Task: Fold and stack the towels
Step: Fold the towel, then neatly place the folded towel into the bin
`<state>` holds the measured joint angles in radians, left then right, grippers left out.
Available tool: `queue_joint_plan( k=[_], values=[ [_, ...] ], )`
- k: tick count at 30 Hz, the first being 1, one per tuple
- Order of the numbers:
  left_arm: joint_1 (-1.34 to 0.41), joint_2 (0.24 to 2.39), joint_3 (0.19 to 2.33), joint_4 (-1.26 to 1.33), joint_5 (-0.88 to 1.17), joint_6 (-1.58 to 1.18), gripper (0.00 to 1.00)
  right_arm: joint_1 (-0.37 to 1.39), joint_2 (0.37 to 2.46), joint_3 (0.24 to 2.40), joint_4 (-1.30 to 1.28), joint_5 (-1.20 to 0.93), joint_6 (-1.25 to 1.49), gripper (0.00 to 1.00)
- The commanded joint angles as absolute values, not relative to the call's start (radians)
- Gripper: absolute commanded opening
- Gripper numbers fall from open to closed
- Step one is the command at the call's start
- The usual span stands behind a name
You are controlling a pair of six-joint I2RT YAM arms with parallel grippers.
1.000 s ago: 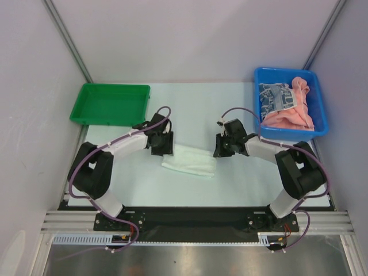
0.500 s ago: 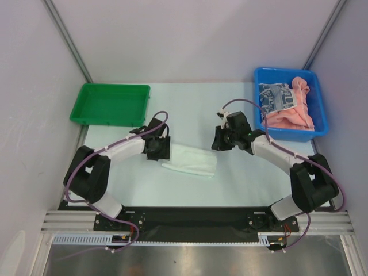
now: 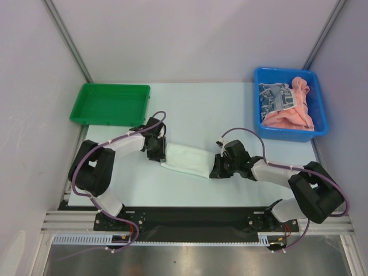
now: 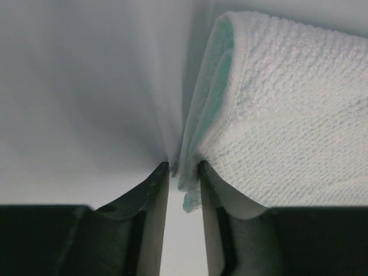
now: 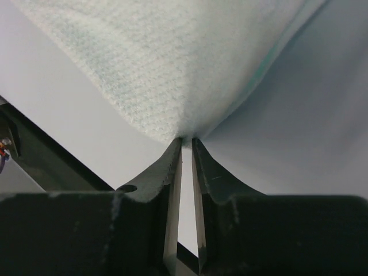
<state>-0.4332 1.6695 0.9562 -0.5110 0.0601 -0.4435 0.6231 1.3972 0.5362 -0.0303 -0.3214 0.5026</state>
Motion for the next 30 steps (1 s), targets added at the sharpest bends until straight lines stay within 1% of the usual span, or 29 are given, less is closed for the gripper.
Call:
queue_joint_plan(
  k=[1,2,4,5,7,9,16,18,20,23,25,26,28,29,30],
  values=[
    [-0.417,1.686,0.989,-0.514,0.052,-0.445,0.38,0.652,1.385,0.543,0.089,-0.321,0.548,0.18],
    [-0.416,1.684,0.992,-0.523,0.049,-0.445,0.44,0.653,1.381,0.542,0.084,-0.315,0.555,0.18],
    [-0.416,1.678,1.014,-0.540,0.040,-0.439,0.50,0.661,1.368,0.538,0.083,-0.301,0.561,0.18],
    [-0.416,1.661,1.022,-0.557,0.020,-0.434,0.55,0.663,1.365,0.537,0.078,-0.298,0.561,0.18],
    [-0.416,1.641,1.037,-0.558,0.018,-0.396,0.58,0.664,1.352,0.535,0.061,-0.287,0.560,0.18],
    [-0.414,1.622,1.046,-0.554,0.037,-0.350,0.64,0.663,1.330,0.537,0.035,-0.279,0.560,0.18],
    [-0.397,1.689,1.074,-0.515,0.193,-0.267,0.68,0.666,1.184,0.615,-0.090,-0.293,0.522,0.24],
    [-0.397,1.716,1.084,-0.518,0.201,-0.265,0.67,0.666,1.145,0.652,-0.132,-0.285,0.502,0.28],
    [-0.397,1.749,1.083,-0.503,0.227,-0.271,0.63,0.666,1.121,0.675,-0.150,-0.282,0.488,0.38],
    [-0.402,1.775,1.062,-0.482,0.235,-0.287,0.59,0.666,1.082,0.689,-0.175,-0.270,0.479,0.57],
    [-0.406,1.782,1.057,-0.480,0.230,-0.291,0.57,0.666,1.060,0.693,-0.179,-0.259,0.477,0.64],
    [-0.411,1.786,1.054,-0.471,0.226,-0.294,0.55,0.666,1.057,0.696,-0.181,-0.259,0.479,0.71],
    [-0.429,1.781,1.034,-0.447,0.242,-0.325,0.49,0.666,1.048,0.710,-0.192,-0.262,0.492,0.78],
    [-0.455,1.779,1.028,-0.431,0.242,-0.331,0.44,0.666,1.045,0.712,-0.187,-0.268,0.497,0.84],
    [-0.472,1.781,1.026,-0.436,0.217,-0.345,0.41,0.666,1.036,0.715,-0.183,-0.278,0.503,0.89]
  ],
)
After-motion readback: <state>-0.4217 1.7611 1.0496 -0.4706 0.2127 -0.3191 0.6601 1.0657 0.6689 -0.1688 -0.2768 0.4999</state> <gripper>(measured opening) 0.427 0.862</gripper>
